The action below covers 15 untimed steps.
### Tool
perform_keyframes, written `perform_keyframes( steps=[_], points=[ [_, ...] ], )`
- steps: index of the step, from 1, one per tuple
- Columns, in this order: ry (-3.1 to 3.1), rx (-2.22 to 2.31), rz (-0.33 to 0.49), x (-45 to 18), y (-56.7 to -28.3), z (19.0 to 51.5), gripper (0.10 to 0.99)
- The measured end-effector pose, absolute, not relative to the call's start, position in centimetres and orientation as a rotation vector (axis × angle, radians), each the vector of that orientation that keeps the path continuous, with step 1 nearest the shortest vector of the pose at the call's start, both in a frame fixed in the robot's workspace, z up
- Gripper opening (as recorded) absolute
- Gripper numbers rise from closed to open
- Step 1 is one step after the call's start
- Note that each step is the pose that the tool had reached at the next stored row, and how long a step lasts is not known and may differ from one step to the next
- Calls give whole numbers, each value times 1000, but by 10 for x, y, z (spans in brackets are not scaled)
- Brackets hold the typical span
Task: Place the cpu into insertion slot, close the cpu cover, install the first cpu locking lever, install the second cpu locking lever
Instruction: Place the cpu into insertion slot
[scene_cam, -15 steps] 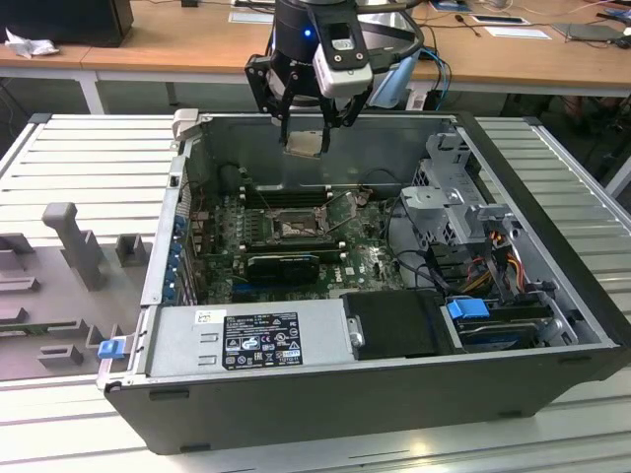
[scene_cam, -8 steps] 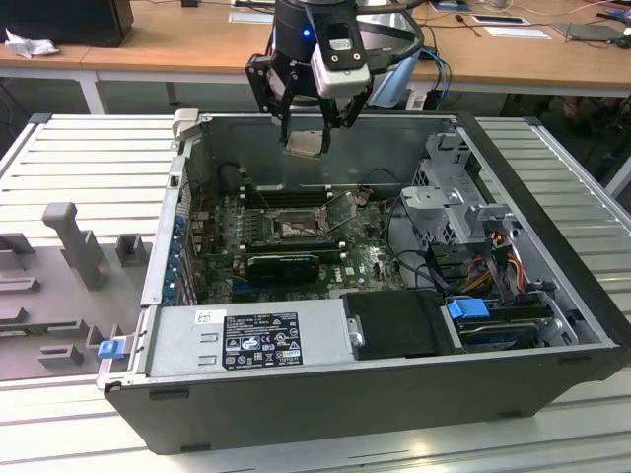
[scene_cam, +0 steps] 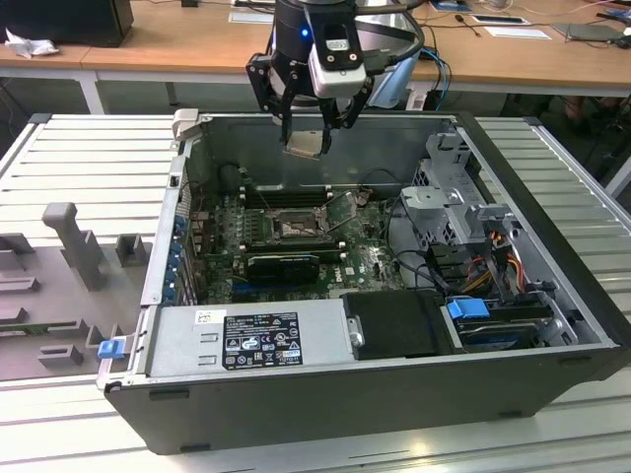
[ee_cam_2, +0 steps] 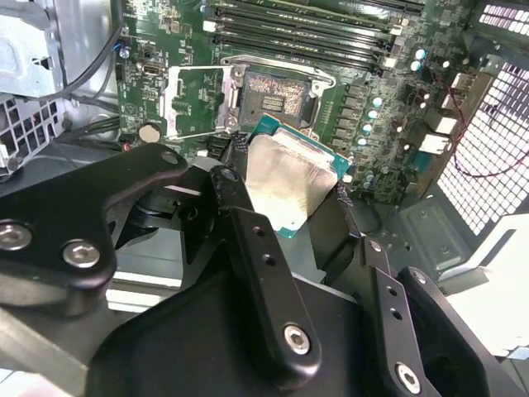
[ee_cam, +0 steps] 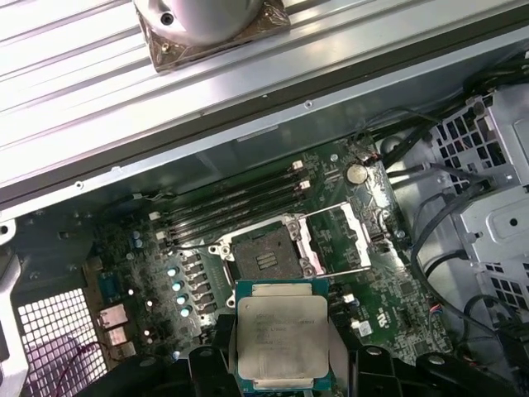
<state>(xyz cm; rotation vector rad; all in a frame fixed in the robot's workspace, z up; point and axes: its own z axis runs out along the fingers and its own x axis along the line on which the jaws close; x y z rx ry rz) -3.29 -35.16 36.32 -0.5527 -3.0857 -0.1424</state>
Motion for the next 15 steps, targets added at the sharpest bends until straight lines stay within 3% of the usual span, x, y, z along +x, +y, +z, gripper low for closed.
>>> perform_keyframes(
  steps=[15],
  points=[
    [-3056, -723, -141, -33, -352, 363, 533]
  ],
)
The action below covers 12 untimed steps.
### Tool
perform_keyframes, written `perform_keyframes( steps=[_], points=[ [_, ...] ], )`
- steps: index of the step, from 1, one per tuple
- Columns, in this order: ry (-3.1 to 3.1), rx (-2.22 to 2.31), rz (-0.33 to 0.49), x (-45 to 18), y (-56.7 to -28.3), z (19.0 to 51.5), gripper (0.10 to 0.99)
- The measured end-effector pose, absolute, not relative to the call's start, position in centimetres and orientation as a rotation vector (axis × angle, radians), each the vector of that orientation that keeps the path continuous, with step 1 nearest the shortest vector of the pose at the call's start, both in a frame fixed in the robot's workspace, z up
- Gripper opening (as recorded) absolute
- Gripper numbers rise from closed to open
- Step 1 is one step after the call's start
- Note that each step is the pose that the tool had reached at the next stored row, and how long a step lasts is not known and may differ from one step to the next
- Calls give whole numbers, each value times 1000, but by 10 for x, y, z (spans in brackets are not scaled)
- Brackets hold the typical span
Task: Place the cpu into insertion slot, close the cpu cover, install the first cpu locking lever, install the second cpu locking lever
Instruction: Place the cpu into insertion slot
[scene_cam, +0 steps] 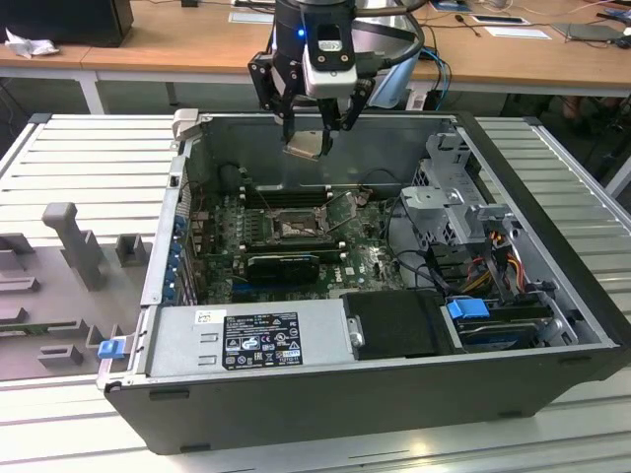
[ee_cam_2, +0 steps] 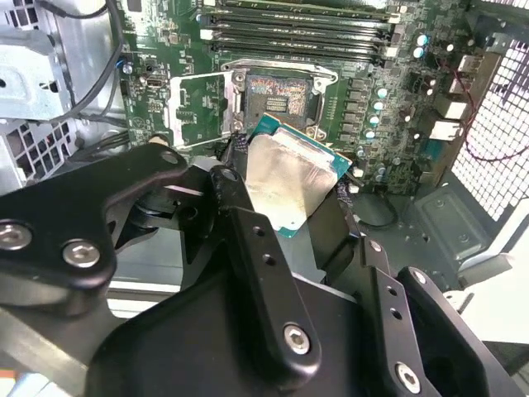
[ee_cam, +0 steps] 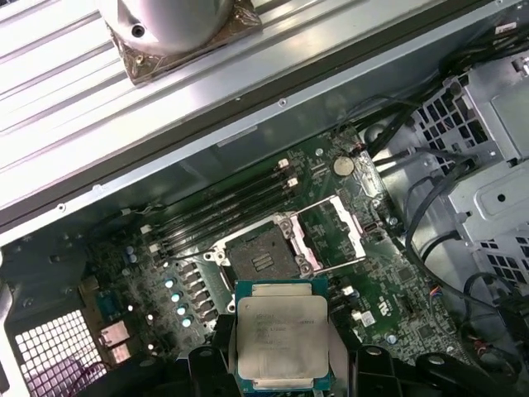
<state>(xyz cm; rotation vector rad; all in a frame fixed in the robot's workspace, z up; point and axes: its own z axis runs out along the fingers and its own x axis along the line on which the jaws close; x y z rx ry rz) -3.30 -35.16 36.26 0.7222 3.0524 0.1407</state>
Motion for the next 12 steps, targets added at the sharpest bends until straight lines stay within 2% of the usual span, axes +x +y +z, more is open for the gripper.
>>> perform_keyframes(
  steps=[12],
  points=[
    [3013, 857, 140, -33, -352, 358, 533]
  ],
)
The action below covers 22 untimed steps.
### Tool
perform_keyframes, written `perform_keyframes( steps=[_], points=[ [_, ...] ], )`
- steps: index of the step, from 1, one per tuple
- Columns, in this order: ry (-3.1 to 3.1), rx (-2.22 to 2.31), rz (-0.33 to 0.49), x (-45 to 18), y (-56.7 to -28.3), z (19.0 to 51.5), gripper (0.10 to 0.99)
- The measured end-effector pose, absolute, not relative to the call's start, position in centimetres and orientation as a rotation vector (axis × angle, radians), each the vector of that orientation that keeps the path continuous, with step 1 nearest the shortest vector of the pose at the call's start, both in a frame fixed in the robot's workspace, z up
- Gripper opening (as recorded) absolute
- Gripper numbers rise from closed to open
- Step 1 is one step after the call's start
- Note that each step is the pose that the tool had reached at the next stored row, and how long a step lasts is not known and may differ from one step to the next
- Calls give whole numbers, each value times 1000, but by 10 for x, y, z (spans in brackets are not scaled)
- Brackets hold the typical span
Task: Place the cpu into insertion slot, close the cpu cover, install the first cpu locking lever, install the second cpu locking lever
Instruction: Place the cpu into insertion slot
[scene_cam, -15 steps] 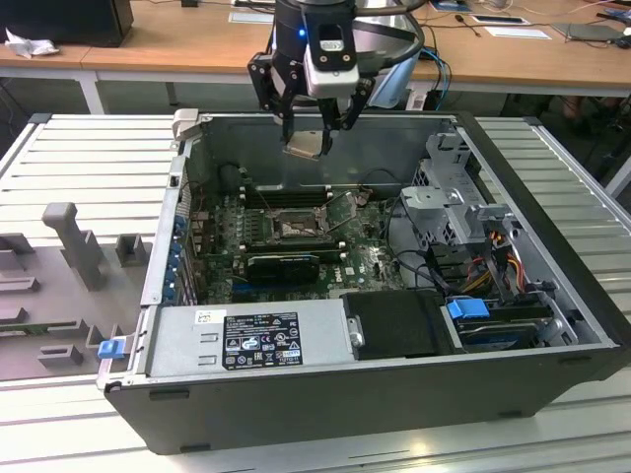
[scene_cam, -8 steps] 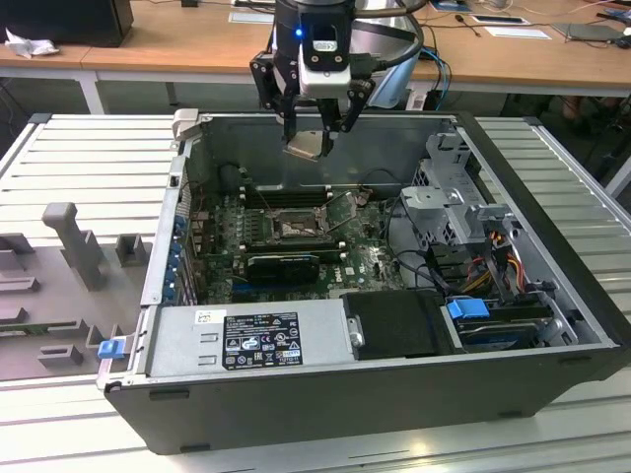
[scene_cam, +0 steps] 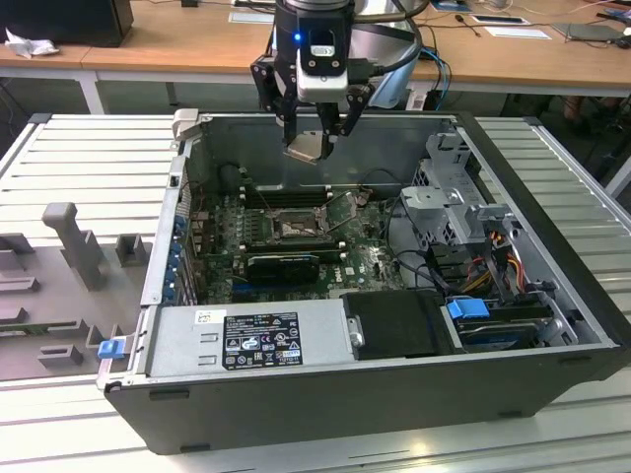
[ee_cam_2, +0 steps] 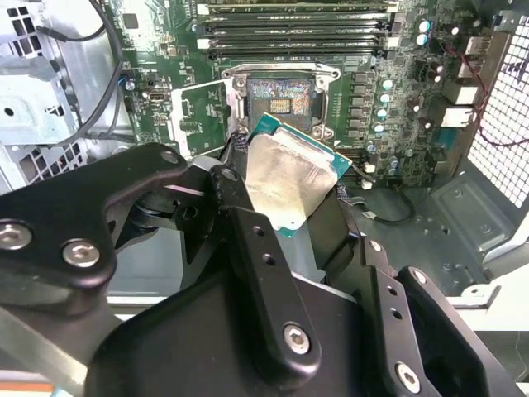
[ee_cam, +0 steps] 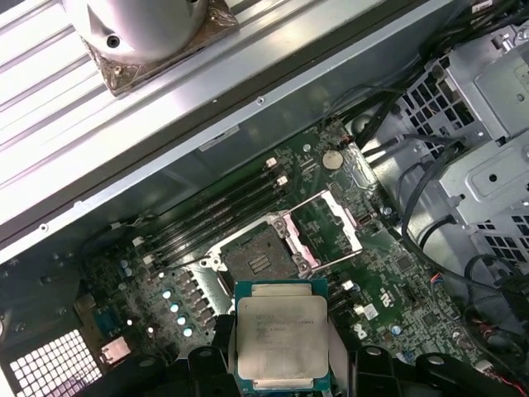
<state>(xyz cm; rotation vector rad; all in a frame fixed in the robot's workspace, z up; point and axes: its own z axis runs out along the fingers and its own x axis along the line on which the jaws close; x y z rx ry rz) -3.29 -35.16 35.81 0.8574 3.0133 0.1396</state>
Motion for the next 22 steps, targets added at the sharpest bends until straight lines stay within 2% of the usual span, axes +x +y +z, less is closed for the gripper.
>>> perform_keyframes(
  steps=[22],
  points=[
    [2899, 1164, 138, -33, -352, 358, 533]
  ],
)
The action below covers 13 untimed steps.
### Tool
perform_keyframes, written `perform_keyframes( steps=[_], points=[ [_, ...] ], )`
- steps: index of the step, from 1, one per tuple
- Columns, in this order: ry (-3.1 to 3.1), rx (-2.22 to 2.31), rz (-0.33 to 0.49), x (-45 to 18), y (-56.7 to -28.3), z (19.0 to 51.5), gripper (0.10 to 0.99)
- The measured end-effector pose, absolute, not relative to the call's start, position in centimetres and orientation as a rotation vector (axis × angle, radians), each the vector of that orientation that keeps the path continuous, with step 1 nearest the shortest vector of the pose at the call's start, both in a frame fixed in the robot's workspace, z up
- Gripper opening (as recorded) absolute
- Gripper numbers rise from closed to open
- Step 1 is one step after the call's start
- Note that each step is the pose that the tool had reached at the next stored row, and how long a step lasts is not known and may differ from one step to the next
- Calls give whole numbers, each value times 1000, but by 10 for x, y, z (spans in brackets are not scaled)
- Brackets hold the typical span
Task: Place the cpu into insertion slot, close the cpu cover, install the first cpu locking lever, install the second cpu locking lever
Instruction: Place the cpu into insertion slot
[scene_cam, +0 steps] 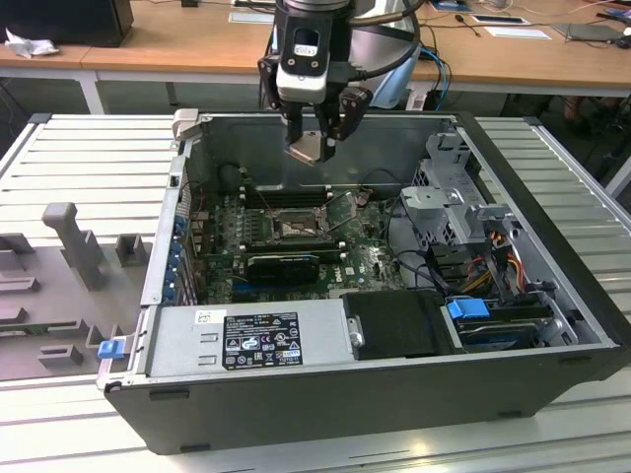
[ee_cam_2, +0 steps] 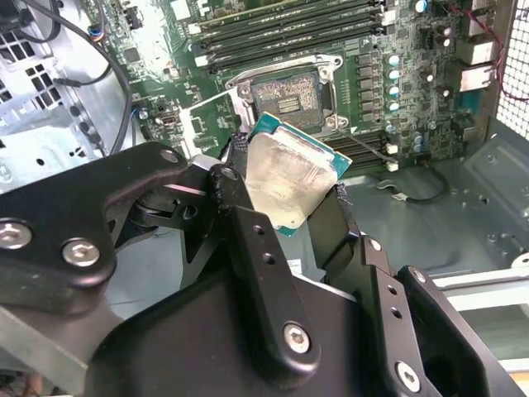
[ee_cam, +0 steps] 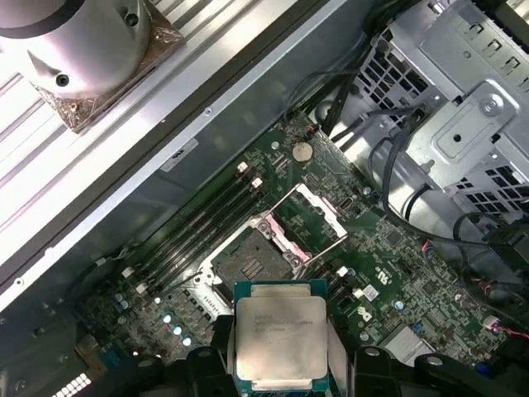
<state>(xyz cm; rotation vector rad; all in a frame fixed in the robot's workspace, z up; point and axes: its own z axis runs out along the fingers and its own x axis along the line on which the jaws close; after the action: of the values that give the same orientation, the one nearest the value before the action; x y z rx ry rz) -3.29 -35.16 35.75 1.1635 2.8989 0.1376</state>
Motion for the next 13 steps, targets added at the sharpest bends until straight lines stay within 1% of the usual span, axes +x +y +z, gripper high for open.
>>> perform_keyframes(
  steps=[13],
  points=[
    [2811, 1349, 135, -33, -352, 357, 533]
  ],
)
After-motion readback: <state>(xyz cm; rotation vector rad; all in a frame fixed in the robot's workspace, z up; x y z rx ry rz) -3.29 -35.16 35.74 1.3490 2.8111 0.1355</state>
